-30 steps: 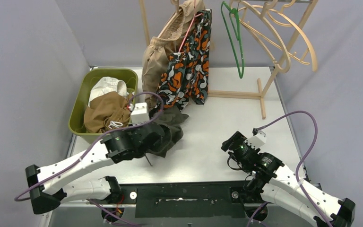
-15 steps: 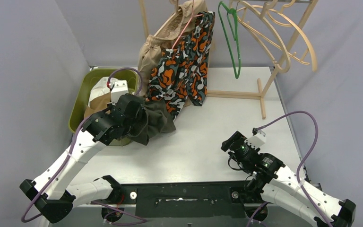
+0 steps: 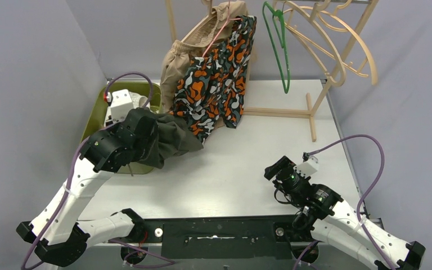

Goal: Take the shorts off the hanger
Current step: Place the shorts in the basket.

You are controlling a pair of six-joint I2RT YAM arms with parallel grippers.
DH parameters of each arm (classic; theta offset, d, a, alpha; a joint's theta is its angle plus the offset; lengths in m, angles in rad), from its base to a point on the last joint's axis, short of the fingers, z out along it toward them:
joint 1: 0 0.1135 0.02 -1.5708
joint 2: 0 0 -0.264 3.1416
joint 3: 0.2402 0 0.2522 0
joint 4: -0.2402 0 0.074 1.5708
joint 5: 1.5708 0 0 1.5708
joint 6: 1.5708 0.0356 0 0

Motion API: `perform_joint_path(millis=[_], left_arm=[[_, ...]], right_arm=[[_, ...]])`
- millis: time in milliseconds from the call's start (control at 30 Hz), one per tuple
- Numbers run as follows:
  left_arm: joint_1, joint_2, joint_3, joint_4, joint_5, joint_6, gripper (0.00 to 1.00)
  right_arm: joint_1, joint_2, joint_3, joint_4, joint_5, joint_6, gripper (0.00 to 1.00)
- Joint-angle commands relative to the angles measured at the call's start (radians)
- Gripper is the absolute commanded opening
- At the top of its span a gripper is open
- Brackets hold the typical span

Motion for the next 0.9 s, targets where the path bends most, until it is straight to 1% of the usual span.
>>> perform_joint_path(millis=[0,100,200,267,400,467,533,600,667,767,833,867], left_arm=[[0.023,-0.016,0.105,-0.030,-0.192,-0.014,0.00],[0.024,0.002,0.096,-0.036,-0.183,-0.001,0.00],[0.024,0.010,0.099,-0.063,-0.205,-0.026,0.00],[0.031,0.011,0.124,-0.063,-0.225,-0.008,0.00],[0.040,0.023,0.201,0.007,-0.232,0.116,0.00],[0.051,0.053,0.268,0.014,-0.251,0.166,0.00],[0.073,0.079,0.302,0.053,-0.255,0.255,0.00],[0.126,0.100,0.306,0.117,-0.233,0.323,0.00],[0.213,0.112,0.289,0.192,-0.167,0.395,0.00],[0.391,0.127,0.271,0.307,0.014,0.467,0.00],[0.493,0.159,0.308,0.338,0.146,0.479,0.00],[0.526,0.181,0.342,0.345,0.202,0.486,0.00]], right_arm=[[-0.004,0.001,-0.005,0.006,0.038,-0.007,0.75],[-0.003,0.003,-0.006,0.004,0.036,-0.008,0.75],[-0.003,-0.004,-0.008,-0.004,0.032,-0.003,0.75],[-0.003,-0.013,-0.012,-0.009,0.032,0.001,0.75],[-0.004,-0.027,-0.019,-0.011,0.035,0.000,0.75],[-0.003,-0.029,-0.015,-0.015,0.037,-0.003,0.75],[-0.004,-0.028,-0.012,-0.021,0.038,0.000,0.75],[-0.003,-0.029,-0.012,-0.023,0.037,0.002,0.75],[-0.003,-0.030,-0.014,-0.023,0.035,0.004,0.76],[-0.003,-0.039,-0.013,-0.034,0.031,0.011,0.75],[-0.003,-0.049,-0.012,-0.034,0.035,0.016,0.75],[-0.003,-0.053,-0.010,-0.034,0.038,0.015,0.75]])
